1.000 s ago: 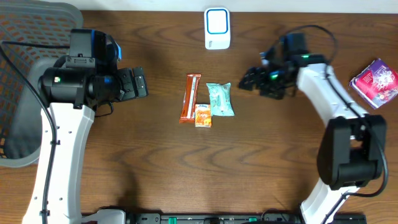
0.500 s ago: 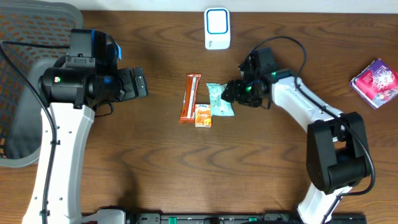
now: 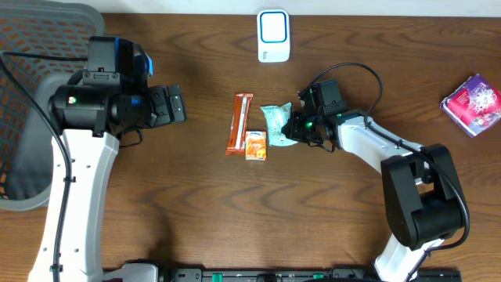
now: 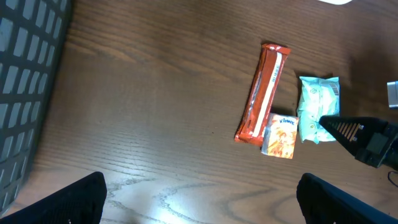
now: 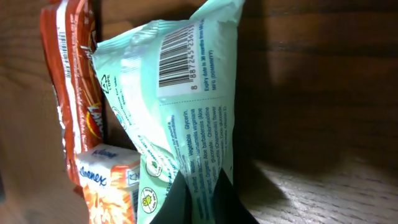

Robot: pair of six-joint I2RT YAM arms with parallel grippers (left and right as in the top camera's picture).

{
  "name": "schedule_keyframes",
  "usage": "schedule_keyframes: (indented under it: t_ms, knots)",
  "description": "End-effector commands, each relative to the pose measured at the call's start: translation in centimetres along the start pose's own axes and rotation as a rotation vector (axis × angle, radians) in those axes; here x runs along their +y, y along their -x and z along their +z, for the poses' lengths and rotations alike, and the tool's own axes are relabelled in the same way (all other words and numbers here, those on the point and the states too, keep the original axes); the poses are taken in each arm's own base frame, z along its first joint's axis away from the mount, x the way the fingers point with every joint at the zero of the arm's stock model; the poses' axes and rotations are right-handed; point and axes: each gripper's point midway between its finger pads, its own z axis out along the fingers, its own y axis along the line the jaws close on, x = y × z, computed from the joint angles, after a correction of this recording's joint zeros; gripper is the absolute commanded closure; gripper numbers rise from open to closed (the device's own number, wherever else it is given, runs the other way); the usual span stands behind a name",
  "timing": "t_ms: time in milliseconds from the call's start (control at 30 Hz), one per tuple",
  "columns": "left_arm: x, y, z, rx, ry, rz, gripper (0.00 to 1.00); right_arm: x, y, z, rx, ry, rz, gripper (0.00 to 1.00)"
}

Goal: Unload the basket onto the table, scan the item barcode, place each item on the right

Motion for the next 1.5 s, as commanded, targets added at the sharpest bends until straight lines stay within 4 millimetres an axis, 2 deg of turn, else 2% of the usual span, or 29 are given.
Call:
schedule_keyframes:
  t_ms: [0,133,233,500,600,733,1067,1167,1300,1400,1467]
  knots:
    - [0.2,0.1,0.0,0.000,0.008,-0.001,0.02,-1.3,-0.4,0.0,0.006,-0.070,-0.084,0.99]
    - [0.2,0.1,0.0,0.000,0.008,-0.001,0.02,-0.5,0.8,-1.9,-0.030,-0.098,-0.208,0.99]
    - [0.2,0.1,0.0,0.000,0.008,-0.001,0.02,0.7,1.7,-3.9,-0.076,-0.099,-0.365,0.99]
    - [0.2,0.1,0.0,0.000,0.008,-0.001,0.02,5.1,1.5,-8.1,-0.144,-0.038,-0.755,0.99]
    - [0.2,0.1,0.0,0.000,0.008,-0.001,0.02,6.7,0.9,-8.6,-0.151,0.009,-0.935,0.99]
    - [0.2,0.1,0.0,0.000,0.008,-0.001,0.02,7.7,0.3,-8.4,-0.154,0.035,-1.139,0.99]
    - [0.2,0.1,0.0,0.000,0.008,-0.001,0.02,8.1,1.3,-8.6,-0.200,0.022,-1.128,0.99]
    - [0.2,0.1,0.0,0.000,0.008,-0.001,0.02,6.5,3.5,-8.9,-0.252,-0.119,-1.003,0.99]
    - [0.2,0.1,0.0,0.000,0.008,-0.001,0.02,0.9,7.6,-11.7,-0.392,-0.514,-0.688,0.99]
    - [0.2,0.1,0.0,0.000,0.008,-0.001,0.02,-3.2,8.8,-15.0,-0.469,-0.803,-0.539,0.98]
    - [0.2,0.1,0.0,0.000,0.008,-0.001,0.02,-4.7,8.8,-16.5,-0.488,-0.922,-0.491,0.98]
